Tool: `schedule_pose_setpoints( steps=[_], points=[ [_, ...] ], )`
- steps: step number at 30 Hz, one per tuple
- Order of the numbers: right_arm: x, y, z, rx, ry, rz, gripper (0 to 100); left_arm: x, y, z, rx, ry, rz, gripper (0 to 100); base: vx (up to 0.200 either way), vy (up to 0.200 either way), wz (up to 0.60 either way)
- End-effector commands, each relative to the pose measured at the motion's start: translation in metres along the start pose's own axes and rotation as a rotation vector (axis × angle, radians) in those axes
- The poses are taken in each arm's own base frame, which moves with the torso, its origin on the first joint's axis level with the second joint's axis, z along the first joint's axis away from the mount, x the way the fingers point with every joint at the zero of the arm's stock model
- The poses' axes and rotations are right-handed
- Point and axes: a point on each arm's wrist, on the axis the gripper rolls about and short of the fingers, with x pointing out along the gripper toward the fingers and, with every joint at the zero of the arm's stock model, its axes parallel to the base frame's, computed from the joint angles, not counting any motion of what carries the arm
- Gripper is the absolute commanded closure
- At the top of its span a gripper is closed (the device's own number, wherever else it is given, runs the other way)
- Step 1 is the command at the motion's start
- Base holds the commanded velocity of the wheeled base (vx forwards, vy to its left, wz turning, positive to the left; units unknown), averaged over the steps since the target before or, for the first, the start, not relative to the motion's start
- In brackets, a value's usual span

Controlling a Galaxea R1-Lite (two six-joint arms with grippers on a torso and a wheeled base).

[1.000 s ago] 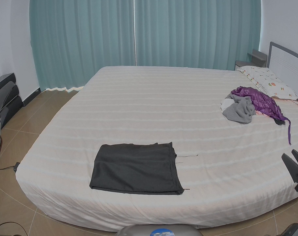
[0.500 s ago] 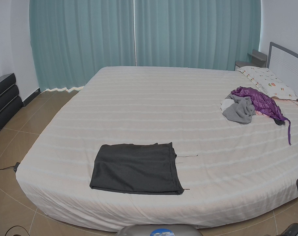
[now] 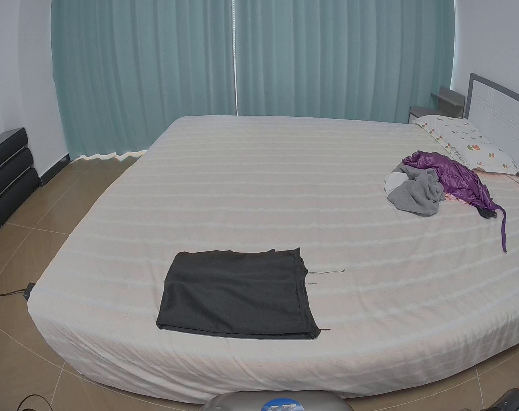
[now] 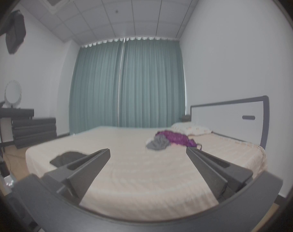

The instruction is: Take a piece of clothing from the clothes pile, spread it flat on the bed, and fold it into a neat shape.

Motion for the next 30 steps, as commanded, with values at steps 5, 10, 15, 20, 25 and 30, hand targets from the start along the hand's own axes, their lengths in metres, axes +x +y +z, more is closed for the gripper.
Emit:
schedule_pose_setpoints(
  steps=[5,10,15,20,25,30],
  points=[
    [0.017,0.007,-0.030,0.042,-0.291,0.102,0,-0.001,0.003,-0.039,0.176,-0.036,0.000,0,0.000,0.000,0.00],
    [0.016,0.010,-0.034,0.033,-0.270,0.168,0,-0.001,0.003,-0.042,0.177,-0.004,-0.006,0,0.000,0.000,0.00],
    [0.012,0.013,-0.065,0.002,-0.051,0.148,0,-0.002,0.004,-0.057,0.196,0.141,-0.034,0,0.000,0.000,0.00],
    [0.012,0.012,-0.079,-0.003,0.079,0.105,0,-0.004,0.003,-0.066,0.198,0.226,-0.119,0,0.000,0.000,0.00],
    [0.012,0.012,-0.079,0.006,0.081,0.101,0,-0.008,0.004,-0.081,0.185,0.378,-0.160,0,0.000,0.000,0.00],
    [0.012,0.012,-0.079,-0.002,0.082,0.102,0,-0.009,0.002,-0.080,0.135,0.377,-0.262,0,0.000,0.000,0.00]
  ],
)
